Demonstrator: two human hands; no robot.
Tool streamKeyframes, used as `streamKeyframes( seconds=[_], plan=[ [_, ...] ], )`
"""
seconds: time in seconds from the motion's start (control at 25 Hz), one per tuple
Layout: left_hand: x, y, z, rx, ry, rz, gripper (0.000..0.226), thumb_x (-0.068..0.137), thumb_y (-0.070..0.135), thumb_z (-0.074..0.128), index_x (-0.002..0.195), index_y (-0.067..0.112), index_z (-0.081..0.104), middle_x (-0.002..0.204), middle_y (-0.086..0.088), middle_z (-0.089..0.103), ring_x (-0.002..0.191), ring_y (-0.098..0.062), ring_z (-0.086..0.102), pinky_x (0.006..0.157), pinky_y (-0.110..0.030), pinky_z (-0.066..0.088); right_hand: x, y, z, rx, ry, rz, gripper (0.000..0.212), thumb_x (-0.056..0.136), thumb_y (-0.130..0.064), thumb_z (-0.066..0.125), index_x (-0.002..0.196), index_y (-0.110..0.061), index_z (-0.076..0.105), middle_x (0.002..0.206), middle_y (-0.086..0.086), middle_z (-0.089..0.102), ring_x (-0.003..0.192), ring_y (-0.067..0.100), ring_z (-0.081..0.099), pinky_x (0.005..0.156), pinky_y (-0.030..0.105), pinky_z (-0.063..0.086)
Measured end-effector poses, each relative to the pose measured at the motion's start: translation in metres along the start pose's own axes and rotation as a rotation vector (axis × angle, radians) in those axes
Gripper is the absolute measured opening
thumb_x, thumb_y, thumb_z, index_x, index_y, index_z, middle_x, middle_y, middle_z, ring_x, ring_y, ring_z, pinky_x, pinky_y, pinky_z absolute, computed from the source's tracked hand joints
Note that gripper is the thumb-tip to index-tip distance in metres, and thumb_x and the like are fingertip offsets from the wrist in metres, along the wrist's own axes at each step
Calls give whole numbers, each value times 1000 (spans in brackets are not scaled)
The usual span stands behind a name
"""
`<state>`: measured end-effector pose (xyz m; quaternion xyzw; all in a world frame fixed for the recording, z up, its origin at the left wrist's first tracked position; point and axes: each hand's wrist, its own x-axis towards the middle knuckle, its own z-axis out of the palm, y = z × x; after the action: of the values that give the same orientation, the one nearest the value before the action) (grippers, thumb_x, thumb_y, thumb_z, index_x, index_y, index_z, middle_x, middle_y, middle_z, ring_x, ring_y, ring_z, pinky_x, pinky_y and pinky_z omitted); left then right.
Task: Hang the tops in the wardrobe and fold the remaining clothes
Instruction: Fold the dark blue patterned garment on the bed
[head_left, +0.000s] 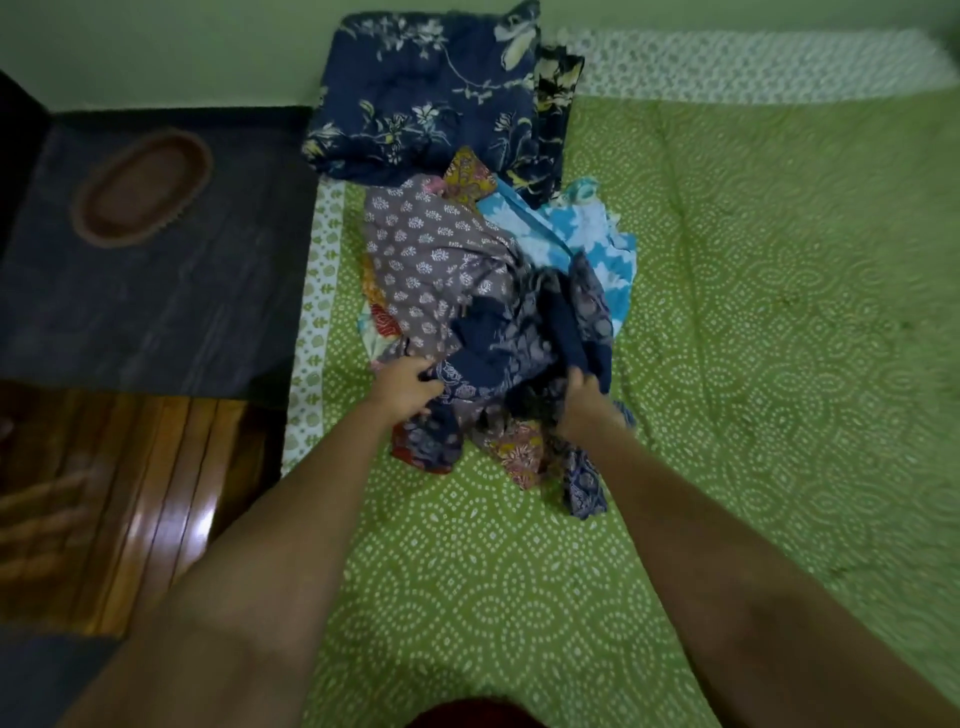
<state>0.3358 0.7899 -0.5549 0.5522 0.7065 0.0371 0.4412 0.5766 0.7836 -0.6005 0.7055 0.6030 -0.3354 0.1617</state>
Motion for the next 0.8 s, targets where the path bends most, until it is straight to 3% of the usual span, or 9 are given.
streamKeyframes(
  seconds=[0.12,0.2,0.28,0.36,0.48,0.56,0.64,0.72,0.8],
  plan=[
    [-42,23,-29,-43,4,134,11,89,13,60,87,3,64,83,-9,60,75,-21,57,62,-27,38,-32,-47,-37,-69,61,-315,93,84,-2,61,150,-36,6,157,-4,2,134,36,24,102,48,39],
    [-72,40,-56,-169,47,167,11,88,9,59,83,2,65,79,-7,62,71,-18,57,65,-27,41,-55,-72,-52,-193,17,-317,77,90,-5,53,150,-30,13,157,-2,8,136,33,17,111,49,24],
    [-107,54,-93,-343,195,192,17,89,5,56,75,0,62,68,-2,60,63,-14,54,63,-25,40,-83,-92,-60,-243,-60,-255,55,97,-5,40,148,-17,24,155,6,22,140,31,19,114,48,15],
    [-143,69,-133,-554,388,231,17,88,1,53,73,4,61,68,-2,59,64,-13,52,64,-25,39,-117,-108,-71,-160,-158,-264,47,99,-20,46,144,-13,32,150,9,34,138,29,29,115,46,18],
    [-195,89,-187,-827,582,317,14,89,0,54,82,9,63,73,-3,63,67,-14,54,69,-26,43,-177,-136,-92,127,-223,-429,66,89,-35,65,142,-7,38,144,12,44,129,31,43,104,39,35],
    [-213,89,-208,-984,530,320,20,89,6,61,108,10,58,95,-2,65,86,-14,58,85,-30,45,-220,-156,-111,476,-206,-519,61,89,-30,65,139,-2,41,138,12,50,123,30,49,101,36,38],
    [-230,76,-214,-985,572,232,65,88,23,67,141,12,31,130,-4,48,117,-20,50,101,-35,40,-266,-178,-134,799,-162,-560,57,93,-27,60,138,2,39,124,4,50,118,26,50,96,31,38],
    [-252,52,-204,-939,701,99,78,90,35,63,148,7,20,149,-11,34,133,-26,38,108,-36,33,-303,-196,-155,1029,-177,-585,53,96,-32,53,139,-3,40,118,-1,46,119,21,48,92,28,36],
    [-273,21,-180,-984,629,-109,86,90,56,50,150,5,16,156,-14,23,140,-31,29,112,-42,25,-329,-212,-165,1161,-235,-592,54,92,-47,53,133,-12,50,122,-1,58,113,20,54,100,33,39]
  ],
)
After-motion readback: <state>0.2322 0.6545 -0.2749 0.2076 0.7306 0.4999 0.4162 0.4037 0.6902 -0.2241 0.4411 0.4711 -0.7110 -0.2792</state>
